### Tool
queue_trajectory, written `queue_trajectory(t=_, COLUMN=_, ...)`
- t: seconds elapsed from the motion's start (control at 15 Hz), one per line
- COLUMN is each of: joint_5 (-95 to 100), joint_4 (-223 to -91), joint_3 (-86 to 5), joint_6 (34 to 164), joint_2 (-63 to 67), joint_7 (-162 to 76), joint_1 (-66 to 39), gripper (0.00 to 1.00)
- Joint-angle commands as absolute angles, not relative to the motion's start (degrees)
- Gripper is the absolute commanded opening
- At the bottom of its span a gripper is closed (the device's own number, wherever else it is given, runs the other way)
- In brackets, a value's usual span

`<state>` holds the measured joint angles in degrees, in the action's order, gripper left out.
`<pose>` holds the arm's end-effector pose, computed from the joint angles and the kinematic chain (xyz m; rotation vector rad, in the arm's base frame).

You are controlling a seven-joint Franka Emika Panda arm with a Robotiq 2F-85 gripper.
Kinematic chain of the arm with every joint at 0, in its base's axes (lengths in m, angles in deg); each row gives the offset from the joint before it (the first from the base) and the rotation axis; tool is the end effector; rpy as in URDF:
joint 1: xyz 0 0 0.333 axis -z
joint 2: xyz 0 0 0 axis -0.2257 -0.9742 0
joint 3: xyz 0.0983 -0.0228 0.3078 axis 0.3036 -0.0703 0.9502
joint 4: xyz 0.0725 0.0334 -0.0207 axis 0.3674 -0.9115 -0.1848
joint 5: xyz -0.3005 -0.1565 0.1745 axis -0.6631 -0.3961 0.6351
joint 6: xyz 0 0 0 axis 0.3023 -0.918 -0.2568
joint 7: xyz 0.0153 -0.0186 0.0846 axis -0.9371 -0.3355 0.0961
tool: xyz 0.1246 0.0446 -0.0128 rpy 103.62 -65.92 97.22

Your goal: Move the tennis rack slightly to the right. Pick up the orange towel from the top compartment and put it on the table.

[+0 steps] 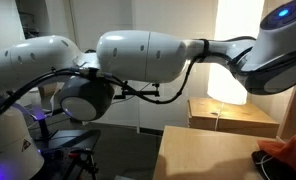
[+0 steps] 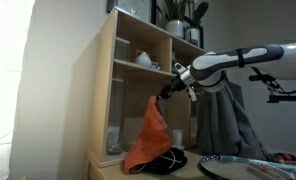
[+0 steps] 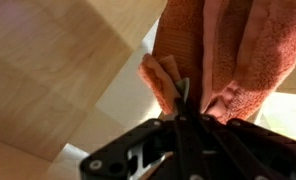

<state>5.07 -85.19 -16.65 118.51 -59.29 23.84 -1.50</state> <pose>0.8653 -0.1169 0.3600 2.3173 0.9624 1.3408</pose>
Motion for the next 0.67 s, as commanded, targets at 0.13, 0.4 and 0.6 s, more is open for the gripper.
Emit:
queue_trajectory(t=0.13, joint_5=8.8, joint_4=-84.9, joint_3=-18.6, joint_6=106.9, joint_2=-56.8, joint_7=35.6, joint_1=-1.4, gripper=0.03)
queue_trajectory(t=0.4, joint_5=10.2, joint_4=-84.8, joint_3=-19.9, joint_6=100.5, joint_2=-55.5, joint_7=42.9, joint_1=-1.2, gripper=0.03)
queue_trajectory(t=0.6, joint_5=10.2, joint_4=-84.8, joint_3=-21.3, joint_6=98.1, joint_2=-54.8, joint_7=48.2, joint_1=-1.2, gripper=0.03)
